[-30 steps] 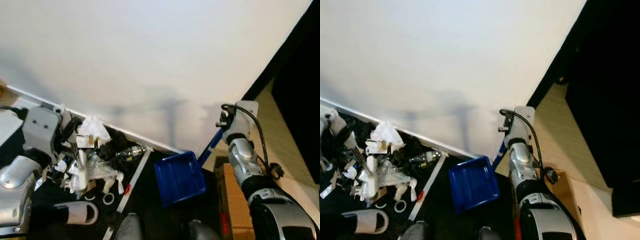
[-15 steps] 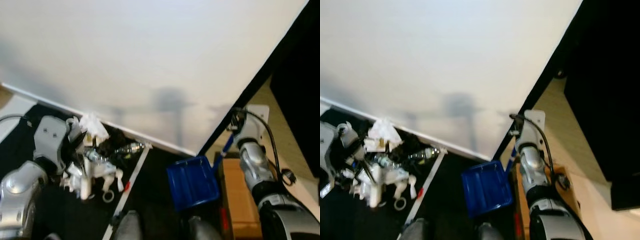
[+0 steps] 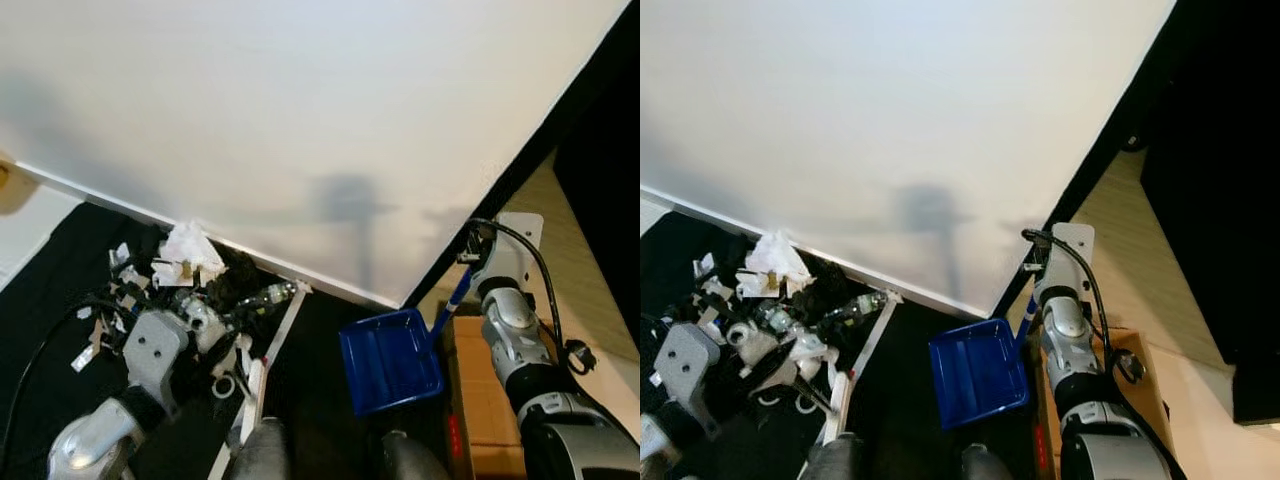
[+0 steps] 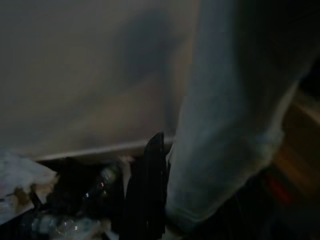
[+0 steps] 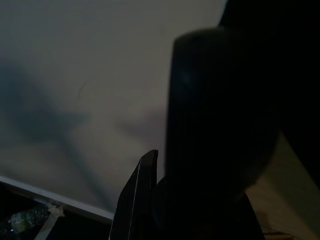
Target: Sweep floor
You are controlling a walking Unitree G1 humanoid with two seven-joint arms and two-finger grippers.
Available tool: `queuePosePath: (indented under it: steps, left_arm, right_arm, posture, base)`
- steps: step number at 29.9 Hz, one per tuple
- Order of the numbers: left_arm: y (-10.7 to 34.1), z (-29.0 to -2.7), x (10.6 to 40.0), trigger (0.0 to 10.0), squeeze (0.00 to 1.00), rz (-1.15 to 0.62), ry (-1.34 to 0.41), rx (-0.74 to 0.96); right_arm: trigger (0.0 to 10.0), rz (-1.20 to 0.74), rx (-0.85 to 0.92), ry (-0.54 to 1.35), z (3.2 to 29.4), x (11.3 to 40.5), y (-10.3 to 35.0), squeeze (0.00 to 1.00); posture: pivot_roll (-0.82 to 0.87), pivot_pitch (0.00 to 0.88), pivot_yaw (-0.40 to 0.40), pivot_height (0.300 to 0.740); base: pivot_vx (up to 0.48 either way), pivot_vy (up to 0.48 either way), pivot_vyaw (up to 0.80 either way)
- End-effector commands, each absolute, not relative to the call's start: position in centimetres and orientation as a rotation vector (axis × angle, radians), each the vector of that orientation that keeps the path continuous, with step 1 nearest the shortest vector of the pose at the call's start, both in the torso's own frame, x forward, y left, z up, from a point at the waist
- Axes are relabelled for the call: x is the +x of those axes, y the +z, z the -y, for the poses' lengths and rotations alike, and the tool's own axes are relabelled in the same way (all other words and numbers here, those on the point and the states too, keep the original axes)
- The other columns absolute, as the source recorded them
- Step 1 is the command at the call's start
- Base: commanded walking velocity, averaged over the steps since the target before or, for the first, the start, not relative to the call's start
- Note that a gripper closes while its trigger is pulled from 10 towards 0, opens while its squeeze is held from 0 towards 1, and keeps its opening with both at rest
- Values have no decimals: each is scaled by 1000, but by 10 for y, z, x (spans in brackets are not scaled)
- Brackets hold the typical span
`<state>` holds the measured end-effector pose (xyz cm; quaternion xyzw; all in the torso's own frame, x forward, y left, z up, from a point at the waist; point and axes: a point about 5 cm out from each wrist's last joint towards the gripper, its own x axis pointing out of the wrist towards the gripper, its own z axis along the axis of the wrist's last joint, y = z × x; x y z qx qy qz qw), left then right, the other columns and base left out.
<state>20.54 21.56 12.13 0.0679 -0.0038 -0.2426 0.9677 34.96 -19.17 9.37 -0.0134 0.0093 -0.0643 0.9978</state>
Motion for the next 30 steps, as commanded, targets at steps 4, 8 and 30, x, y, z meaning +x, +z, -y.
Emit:
queuePosePath:
  steps: [4, 8, 30]
  left_arm:
    - [158, -215, 204, 10000, 0, 105, -534, 92]
    - [180, -238, 199, 10000, 0, 132, -500, 200]
    - [81, -294, 164, 10000, 0, -152, -119, 306]
  right_arm:
    - [10000, -26, -24, -122, 193, 349, 93, 0]
    - [10000, -28, -22, -127, 195, 349, 92, 0]
    - [10000, -50, -14, -78, 173, 349, 86, 0]
  posture:
    - [248, 229, -94, 740]
    - [263, 233, -87, 740]
    - [276, 264, -118, 740]
  base:
    - [0, 0, 0]
    - [0, 0, 0]
    - [0, 0, 0]
